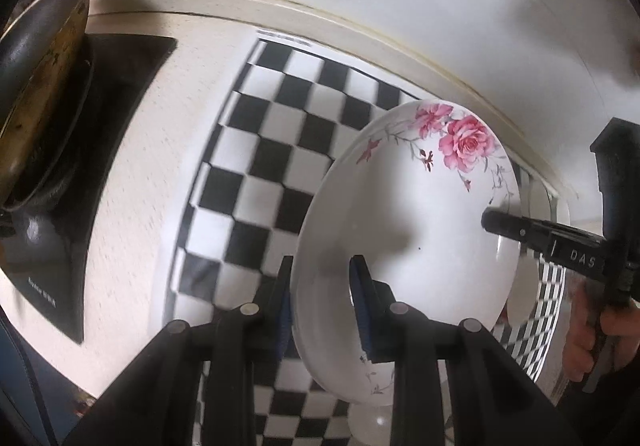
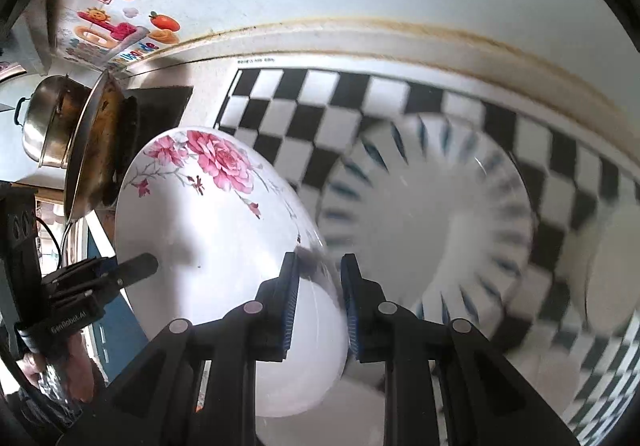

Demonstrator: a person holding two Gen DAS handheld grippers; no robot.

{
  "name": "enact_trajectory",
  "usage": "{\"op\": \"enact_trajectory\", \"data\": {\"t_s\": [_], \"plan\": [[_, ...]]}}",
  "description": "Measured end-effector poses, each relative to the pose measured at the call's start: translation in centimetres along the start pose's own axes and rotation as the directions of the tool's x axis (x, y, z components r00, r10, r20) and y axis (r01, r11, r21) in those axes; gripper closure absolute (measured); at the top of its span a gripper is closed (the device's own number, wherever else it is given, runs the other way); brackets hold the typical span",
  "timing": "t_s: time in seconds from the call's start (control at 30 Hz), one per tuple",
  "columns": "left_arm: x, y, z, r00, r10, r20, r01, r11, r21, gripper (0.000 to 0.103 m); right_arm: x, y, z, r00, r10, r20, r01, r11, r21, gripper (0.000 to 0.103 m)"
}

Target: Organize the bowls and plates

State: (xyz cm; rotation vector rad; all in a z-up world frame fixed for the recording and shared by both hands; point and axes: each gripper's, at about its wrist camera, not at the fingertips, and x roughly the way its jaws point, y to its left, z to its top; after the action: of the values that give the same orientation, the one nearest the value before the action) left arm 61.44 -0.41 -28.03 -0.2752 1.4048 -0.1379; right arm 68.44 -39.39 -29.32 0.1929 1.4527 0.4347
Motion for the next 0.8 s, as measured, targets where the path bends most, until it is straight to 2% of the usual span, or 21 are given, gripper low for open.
{"op": "enact_trajectory", "data": {"t_s": [0.17, 0.43, 0.53, 0.6, 0.8], "plan": [[-0.2, -2.8, -3.6, 0.999, -0.023, -0.045, 0.026, 0.998, 0.054, 0.079, -1.4, -2.9, -6.9, 1.000, -0.006, 0.010, 0.006, 0.998, 0.069, 0.079], [2.7, -5.7, -9.2, 0.991, -0.007, -0.137, 0.024, 0.992, 0.121, 0.079, 0.8, -4.7, -16.0, 0.999, -0.039, 0.005, 0.038, 0.989, 0.143, 0.079], [4.3, -6.4, -10.4, 0.985, 0.013, -0.174, 0.012, 0.990, 0.141, 0.079, 2.2, -5.3, -17.8, 0.999, -0.036, -0.001, 0.036, 0.984, 0.176, 0.079], [5.0, -6.8, -11.2, 0.982, 0.021, -0.190, 0.009, 0.988, 0.157, 0.079, 3.7, -4.8, -17.4, 0.999, -0.039, -0.006, 0.039, 0.980, 0.195, 0.079], [7.3, -7.5, -12.7, 0.968, 0.044, -0.246, 0.001, 0.984, 0.180, 0.079, 5.2, -5.6, -19.0, 0.998, -0.051, -0.035, 0.058, 0.975, 0.214, 0.079]]}}
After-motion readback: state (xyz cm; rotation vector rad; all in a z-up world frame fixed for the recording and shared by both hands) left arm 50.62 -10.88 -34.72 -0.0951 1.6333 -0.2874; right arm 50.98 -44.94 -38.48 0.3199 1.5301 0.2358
